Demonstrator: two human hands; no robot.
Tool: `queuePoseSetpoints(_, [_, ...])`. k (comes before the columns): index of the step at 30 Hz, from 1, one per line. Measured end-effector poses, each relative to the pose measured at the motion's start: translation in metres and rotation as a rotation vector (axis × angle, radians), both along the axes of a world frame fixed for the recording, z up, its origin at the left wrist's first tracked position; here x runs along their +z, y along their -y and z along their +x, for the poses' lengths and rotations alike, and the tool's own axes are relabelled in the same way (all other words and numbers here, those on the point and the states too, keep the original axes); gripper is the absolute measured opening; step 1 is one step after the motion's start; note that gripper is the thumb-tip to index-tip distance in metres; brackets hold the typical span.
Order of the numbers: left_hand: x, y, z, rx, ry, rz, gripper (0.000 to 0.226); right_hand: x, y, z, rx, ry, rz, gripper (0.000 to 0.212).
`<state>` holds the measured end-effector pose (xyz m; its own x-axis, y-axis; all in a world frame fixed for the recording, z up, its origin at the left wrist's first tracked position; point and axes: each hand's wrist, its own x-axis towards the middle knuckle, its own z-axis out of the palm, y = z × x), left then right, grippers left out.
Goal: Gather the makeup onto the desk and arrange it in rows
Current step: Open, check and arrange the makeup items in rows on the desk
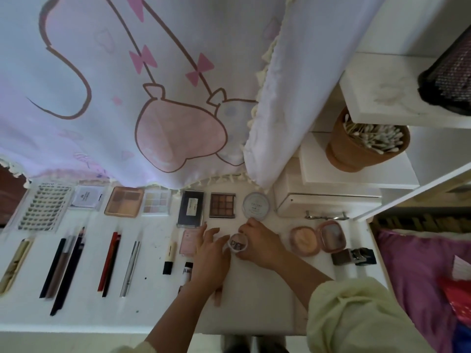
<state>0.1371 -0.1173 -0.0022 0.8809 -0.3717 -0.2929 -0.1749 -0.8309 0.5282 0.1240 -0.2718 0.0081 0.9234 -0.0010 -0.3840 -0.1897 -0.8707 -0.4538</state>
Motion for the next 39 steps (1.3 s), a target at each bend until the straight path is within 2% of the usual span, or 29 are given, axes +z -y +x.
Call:
queuePoseSetpoints(5, [0.015, 0.006, -0.009, 0.141, -0.106, -0.261, 0.034, 0.016, 0.006, -0.018, -0.080, 0.028, 0.085, 0.056])
queuePoseSetpoints(9, [0.041, 0.008, -0.024, 0.404, -0.419, -0.718, 0.024, 0.039, 0.015, -0.038, -0.159, 0.107, 0.206, 0.057])
queuePoseSetpoints(12, [0.052, 0.011, -0.036, 0.587, -0.654, -0.857, 0.025, 0.054, 0.023, -0.054, -0.177, 0.141, 0.285, 0.059])
queuePoseSetpoints(14, [0.055, 0.016, -0.044, 0.607, -0.820, -0.865, 0.039, 0.063, 0.029, -0.066, -0.177, 0.138, 0.336, 0.058])
queuePoseSetpoints(16, [0.058, 0.021, -0.053, 0.596, -0.984, -0.955, 0.047, 0.070, 0.035, -0.076, -0.183, 0.131, 0.391, 0.059])
queuePoseSetpoints(21, [0.065, 0.025, -0.073, 0.607, -1.229, -1.217, 0.048, 0.076, 0.046, -0.094, -0.154, 0.128, 0.433, 0.062])
queuePoseSetpoints(25, [0.064, 0.032, -0.087, 0.648, -1.241, -1.272, 0.047, 0.079, 0.051, -0.102, -0.092, 0.114, 0.389, 0.062])
queuePoseSetpoints(33, [0.065, 0.040, -0.100, 0.663, -1.147, -1.225, 0.041, 0.083, 0.052, -0.106, -0.030, 0.134, 0.301, 0.056])
queuePoseSetpoints(39, [0.067, 0.040, -0.104, 0.678, -1.112, -1.177, 0.038, 0.087, 0.053, -0.109, 0.087, 0.126, 0.277, 0.063])
